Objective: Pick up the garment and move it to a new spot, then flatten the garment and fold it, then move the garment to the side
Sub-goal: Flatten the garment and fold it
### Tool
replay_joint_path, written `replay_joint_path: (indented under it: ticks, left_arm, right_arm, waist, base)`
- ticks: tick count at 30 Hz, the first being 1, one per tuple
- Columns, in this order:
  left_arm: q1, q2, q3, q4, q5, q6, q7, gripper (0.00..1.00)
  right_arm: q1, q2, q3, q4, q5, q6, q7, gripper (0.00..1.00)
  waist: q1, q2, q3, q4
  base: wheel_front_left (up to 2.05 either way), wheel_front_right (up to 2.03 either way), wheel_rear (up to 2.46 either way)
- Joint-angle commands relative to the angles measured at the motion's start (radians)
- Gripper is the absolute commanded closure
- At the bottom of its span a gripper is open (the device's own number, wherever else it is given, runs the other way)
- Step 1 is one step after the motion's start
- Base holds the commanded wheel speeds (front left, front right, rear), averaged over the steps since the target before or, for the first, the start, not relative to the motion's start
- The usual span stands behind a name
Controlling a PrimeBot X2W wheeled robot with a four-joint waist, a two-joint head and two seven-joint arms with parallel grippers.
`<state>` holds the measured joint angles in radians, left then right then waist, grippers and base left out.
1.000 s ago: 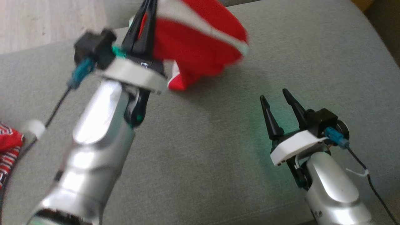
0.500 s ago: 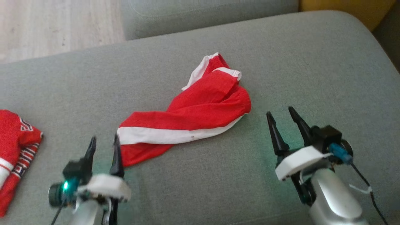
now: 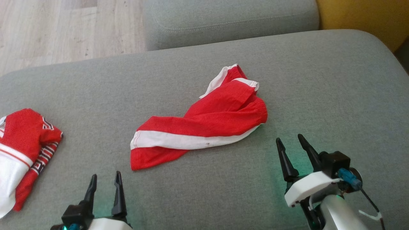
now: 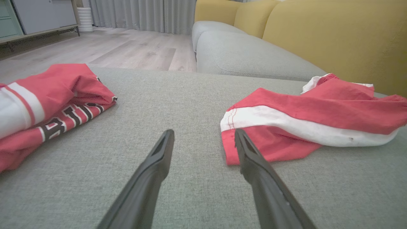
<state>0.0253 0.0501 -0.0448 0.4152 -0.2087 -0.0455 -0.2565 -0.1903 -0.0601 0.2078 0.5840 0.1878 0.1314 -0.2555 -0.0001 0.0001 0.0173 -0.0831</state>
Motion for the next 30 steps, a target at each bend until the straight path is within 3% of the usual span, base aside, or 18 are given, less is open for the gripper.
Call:
replay_joint_path:
  ticks: [1,11,17,30]
  left_arm:
    - [-0.041,0.002,0.030,-0.034,0.008,-0.006,-0.005,0.00]
    - [-0.103,0.000,-0.080,-0.043,-0.029,-0.028,-0.005,0.00]
    - [-0.113,0.000,-0.096,-0.041,-0.046,-0.027,-0.005,0.00]
    - [-0.124,0.000,-0.104,-0.049,-0.045,-0.034,-0.005,0.00]
  right_arm:
    - [-0.026,0.010,0.015,-0.025,0.002,-0.001,-0.006,0.00]
    - [-0.170,0.000,-0.038,0.097,-0.058,-0.001,-0.006,0.00]
    - [-0.240,-0.021,-0.055,0.203,-0.105,-0.001,-0.006,0.00]
    - [-0.278,-0.034,-0.117,0.290,-0.129,-0.001,-0.006,0.00]
  waist:
    - [0.0001,-0.0001,0.003,0.005]
    - [0.0001,-0.0001,0.096,0.137]
    - [0.0001,-0.0001,0.124,0.204]
    - [0.0001,-0.0001,0.138,0.229]
  base:
    - [0.00,0.00,0.00]
    - [0.00,0.00,0.00]
    - [0.00,0.00,0.00]
    - [0.00,0.00,0.00]
